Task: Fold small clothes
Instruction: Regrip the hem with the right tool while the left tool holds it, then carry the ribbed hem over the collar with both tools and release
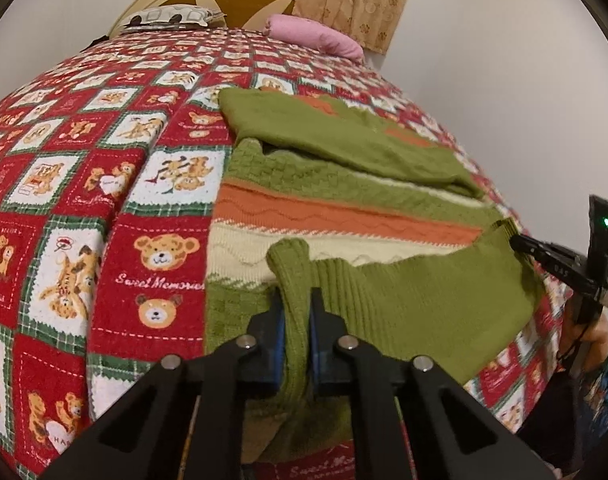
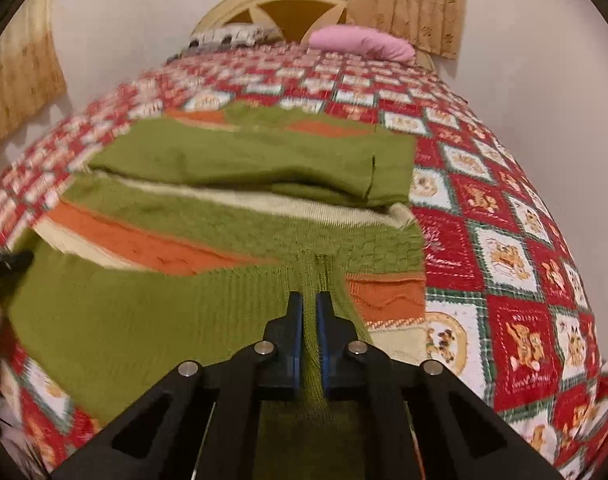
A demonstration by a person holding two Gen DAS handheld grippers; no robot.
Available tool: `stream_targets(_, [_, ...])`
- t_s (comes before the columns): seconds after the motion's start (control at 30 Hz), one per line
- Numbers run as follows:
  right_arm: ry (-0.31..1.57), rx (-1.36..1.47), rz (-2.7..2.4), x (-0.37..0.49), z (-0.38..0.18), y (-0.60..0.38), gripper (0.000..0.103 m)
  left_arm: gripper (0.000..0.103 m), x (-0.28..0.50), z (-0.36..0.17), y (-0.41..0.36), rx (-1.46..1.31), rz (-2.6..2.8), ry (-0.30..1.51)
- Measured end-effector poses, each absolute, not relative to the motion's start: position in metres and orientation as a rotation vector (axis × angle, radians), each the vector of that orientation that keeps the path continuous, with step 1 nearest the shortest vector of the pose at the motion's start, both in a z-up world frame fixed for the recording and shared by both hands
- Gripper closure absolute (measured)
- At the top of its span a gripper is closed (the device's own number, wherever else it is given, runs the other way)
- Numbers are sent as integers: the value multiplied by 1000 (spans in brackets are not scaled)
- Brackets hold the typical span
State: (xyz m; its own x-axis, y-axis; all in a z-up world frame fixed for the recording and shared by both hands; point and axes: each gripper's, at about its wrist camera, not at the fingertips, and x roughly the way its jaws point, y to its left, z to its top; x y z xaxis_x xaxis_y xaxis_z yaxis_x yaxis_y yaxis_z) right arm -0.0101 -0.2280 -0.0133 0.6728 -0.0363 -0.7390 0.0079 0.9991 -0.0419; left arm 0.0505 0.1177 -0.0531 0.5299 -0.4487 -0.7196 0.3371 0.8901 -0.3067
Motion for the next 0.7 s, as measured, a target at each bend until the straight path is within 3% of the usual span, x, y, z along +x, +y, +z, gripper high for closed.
stream_targets(0.4, [689, 40, -52, -27, 44, -233, 97, 93, 75, -17, 115, -193, -474, 847])
stream_targets(0.7, [655, 31, -96, -8, 55, -237, 97, 93, 108, -5, 110, -198, -457, 838])
